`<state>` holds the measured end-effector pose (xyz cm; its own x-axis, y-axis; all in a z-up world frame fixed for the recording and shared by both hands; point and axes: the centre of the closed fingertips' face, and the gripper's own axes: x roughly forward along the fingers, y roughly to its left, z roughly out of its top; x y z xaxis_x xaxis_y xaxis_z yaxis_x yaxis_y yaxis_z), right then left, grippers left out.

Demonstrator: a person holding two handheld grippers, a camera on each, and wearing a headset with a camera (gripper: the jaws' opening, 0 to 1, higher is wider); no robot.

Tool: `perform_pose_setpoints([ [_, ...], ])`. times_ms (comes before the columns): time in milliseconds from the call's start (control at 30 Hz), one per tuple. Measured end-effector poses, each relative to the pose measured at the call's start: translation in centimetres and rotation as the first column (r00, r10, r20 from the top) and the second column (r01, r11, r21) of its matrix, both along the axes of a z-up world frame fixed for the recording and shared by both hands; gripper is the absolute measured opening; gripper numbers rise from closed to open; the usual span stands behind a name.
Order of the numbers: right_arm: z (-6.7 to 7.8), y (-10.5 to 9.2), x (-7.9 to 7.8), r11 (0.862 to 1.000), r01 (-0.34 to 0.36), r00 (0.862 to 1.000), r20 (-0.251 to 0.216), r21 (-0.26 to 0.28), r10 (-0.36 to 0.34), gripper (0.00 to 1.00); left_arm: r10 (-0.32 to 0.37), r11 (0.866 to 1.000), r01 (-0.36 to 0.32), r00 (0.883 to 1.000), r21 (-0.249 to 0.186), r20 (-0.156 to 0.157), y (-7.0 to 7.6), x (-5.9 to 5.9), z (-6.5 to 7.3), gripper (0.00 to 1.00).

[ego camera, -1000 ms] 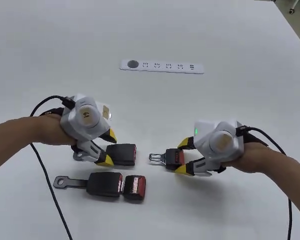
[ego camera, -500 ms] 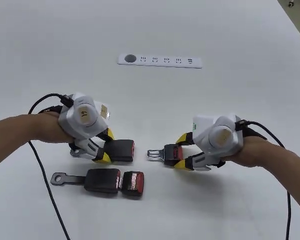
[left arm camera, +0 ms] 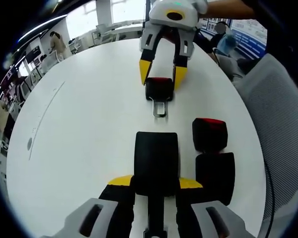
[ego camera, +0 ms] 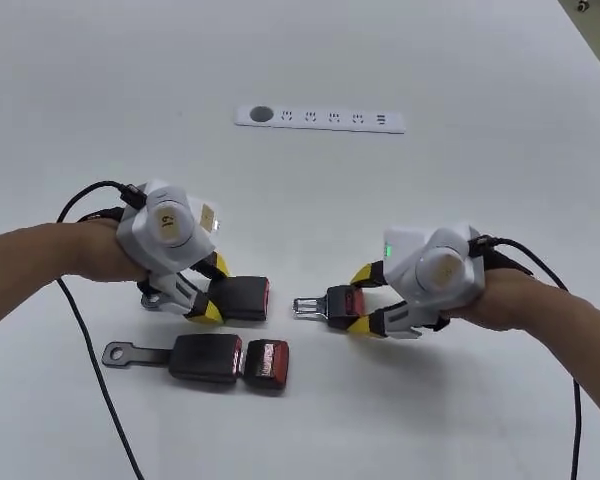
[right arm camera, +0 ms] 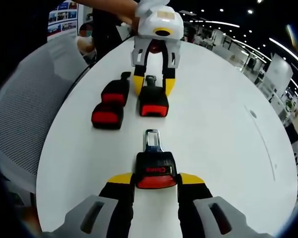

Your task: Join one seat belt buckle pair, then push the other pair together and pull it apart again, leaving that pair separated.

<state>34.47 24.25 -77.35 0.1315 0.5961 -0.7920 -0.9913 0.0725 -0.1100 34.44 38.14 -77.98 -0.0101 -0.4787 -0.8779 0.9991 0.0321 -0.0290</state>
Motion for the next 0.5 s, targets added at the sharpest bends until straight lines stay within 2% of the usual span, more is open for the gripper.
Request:
perform_pose_setpoints([
  [500, 0.0, 1.3, 0.2, 1.000, -0.005, 1.000, -0.002, 0.009, 0.005, 0.30, 0.001, 1.000, -0.001, 1.000, 0.008, -0.001, -0.3, -0.2, 0.2, 0.32],
])
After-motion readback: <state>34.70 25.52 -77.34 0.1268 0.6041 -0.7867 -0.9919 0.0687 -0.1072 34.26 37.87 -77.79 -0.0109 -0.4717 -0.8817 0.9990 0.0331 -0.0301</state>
